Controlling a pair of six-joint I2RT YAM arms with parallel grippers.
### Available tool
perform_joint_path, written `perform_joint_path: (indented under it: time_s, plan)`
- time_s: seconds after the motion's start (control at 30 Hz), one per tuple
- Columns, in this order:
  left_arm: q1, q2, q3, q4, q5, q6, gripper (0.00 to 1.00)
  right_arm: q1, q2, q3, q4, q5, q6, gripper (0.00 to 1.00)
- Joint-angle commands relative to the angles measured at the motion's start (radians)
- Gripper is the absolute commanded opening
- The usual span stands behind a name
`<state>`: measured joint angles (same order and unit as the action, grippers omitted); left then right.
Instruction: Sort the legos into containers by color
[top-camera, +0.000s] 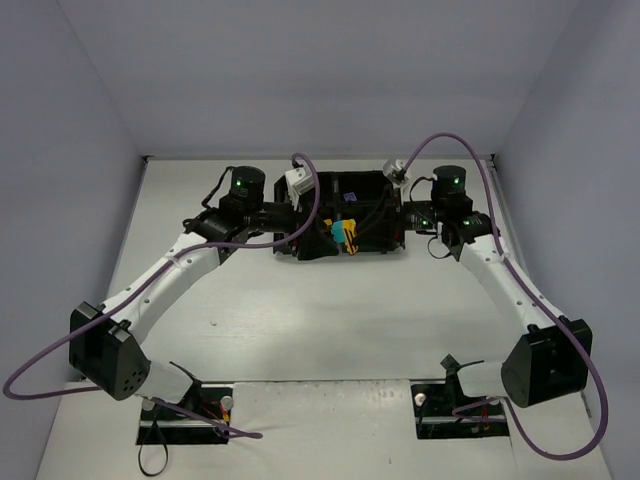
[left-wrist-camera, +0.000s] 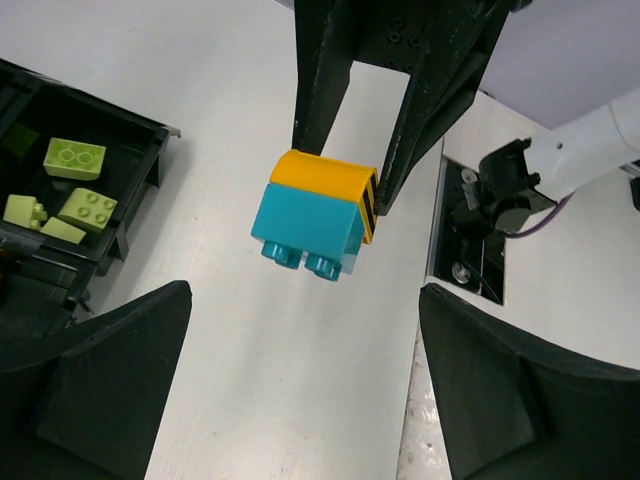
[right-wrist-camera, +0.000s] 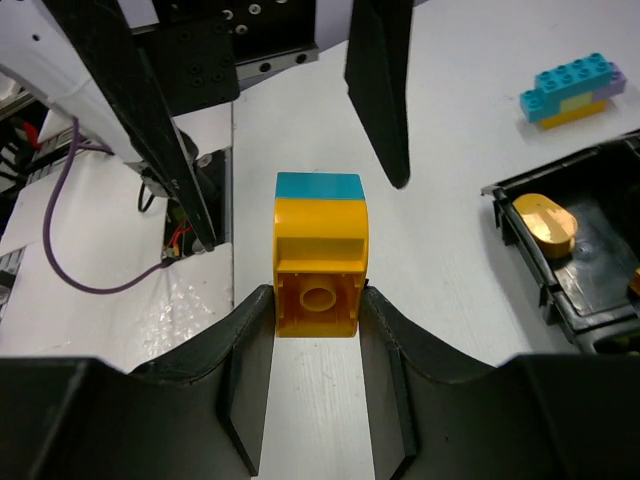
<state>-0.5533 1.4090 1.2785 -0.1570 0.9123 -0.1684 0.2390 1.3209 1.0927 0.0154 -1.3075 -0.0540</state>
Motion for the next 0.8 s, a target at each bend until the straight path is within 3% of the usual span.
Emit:
perform_joint_path:
  time_s: [0.0,0.23,0.4,0.63,0.67,0.77]
  plan:
    - [0.004,-0.008,0.065,0.001,0.109,0.07,0.89,0.029,0.001,0.053,0.058,-0.111,-0.033,0.0]
    - [0.006,0.01,0.071,0.045,0.123,0.038,0.87,0.051,0.005,0.055,0.058,-0.105,-0.027,0.0]
    - [0.006,0.024,0.071,0.086,0.138,-0.006,0.77,0.055,0.003,0.049,0.057,-0.095,-0.027,0.0]
    - [0.006,0.028,0.064,0.093,0.158,-0.029,0.4,0.059,-0.006,0.039,0.055,-0.084,-0.033,0.0]
    - [0.006,0.028,0.065,0.088,0.155,-0.031,0.27,0.057,-0.008,0.036,0.055,-0.082,-0.038,0.0]
    - [0.01,0.028,0.064,0.073,0.157,-0.034,0.05,0.056,-0.011,0.026,0.047,-0.072,-0.041,0.0]
